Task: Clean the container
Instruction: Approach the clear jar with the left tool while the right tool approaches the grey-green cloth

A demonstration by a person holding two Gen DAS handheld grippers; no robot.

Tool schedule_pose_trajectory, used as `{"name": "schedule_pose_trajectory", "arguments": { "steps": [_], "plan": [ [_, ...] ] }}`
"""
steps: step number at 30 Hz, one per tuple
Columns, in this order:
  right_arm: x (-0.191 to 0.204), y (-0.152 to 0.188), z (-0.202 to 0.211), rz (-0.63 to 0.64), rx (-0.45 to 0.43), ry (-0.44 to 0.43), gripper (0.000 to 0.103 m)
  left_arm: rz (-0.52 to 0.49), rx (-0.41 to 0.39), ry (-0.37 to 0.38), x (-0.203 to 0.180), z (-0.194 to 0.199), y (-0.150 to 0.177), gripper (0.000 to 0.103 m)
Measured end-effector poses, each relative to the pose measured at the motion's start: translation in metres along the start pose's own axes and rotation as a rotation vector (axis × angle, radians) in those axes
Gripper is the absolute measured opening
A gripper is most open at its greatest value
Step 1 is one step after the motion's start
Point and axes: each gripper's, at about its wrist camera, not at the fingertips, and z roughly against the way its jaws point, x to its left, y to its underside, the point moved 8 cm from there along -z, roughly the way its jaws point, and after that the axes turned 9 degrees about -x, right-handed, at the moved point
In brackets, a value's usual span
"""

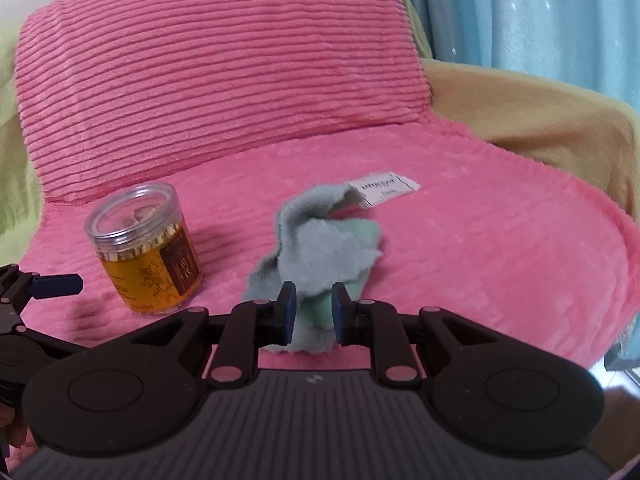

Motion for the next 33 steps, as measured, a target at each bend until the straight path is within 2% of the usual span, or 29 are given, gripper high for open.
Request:
{"name": "schedule_pose_trajectory", "arguments": {
  "steps": [7, 27, 33],
  "plan": [
    [0.0, -0.002, 0.0, -0.001, -0.003, -0.002, 0.016, 0.031, -0.025, 0.022, 0.007, -0.001, -0.005, 0.103],
    [-0.005, -0.007, -0.008, -0.028, -0.005, -0.022, 0.016, 0.063, -0.066, 0.015, 0.016, -0.022, -0.017, 0.103],
    [-0.002, -0.012, -0.011, 0.002, -0.028, -0.041, 0.016, 0.062, -0.084, 0.022, 0.018, -0.03, -0.02, 0.103]
  ]
}}
